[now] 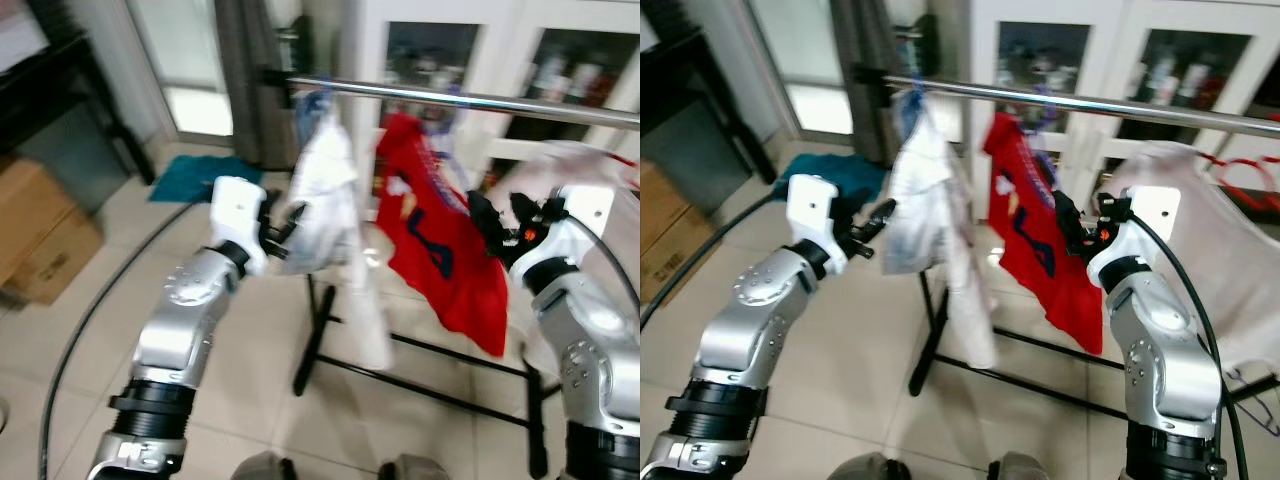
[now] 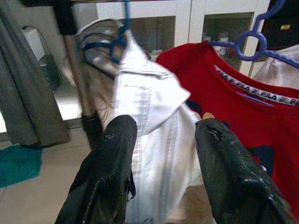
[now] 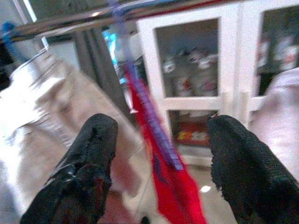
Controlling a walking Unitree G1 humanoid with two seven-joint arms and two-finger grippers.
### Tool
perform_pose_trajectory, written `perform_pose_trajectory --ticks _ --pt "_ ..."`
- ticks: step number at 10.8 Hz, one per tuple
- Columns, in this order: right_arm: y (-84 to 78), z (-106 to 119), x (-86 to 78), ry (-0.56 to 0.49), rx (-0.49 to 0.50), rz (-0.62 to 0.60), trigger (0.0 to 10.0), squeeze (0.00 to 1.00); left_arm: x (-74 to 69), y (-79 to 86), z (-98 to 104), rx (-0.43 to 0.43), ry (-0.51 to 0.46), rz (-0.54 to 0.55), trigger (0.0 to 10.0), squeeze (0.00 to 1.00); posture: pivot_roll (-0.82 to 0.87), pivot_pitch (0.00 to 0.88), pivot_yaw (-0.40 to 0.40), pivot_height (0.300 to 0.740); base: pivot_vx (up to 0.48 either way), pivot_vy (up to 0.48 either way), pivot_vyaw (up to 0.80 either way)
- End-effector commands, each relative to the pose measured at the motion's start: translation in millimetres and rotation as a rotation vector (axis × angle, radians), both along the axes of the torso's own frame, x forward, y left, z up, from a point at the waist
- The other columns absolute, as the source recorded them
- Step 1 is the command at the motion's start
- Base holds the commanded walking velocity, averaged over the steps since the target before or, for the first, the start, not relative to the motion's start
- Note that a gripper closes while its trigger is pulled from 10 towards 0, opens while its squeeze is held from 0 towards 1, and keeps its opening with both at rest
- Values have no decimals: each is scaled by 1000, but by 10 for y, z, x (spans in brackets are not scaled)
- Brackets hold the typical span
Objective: Hang hanger
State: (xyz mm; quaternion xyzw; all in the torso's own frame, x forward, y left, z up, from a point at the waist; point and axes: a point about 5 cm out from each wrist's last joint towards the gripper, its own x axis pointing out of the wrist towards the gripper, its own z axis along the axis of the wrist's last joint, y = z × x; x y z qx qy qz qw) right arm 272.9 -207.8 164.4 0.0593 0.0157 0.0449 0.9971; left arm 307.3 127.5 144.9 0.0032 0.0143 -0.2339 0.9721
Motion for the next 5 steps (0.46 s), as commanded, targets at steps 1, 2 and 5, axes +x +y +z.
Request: perform_pose_trajectory --ticks 1,2,5 --pt "0 44 -13 -31 -20 -12 10000 1000 6 -7 14 2 -7 10 10000 0 -116 0 76 740 0 -439 0" --pt "19 57 -20 -38 -8 -18 10000 1000 -1 -5 18 -3 -11 13 10000 0 -112 0 74 740 0 -435 0" --pt "38 52 -6 -51 -58 -10 10000 1000 -12 -17 10 -2 -9 9 10000 0 -110 0 74 740 0 -394 0"
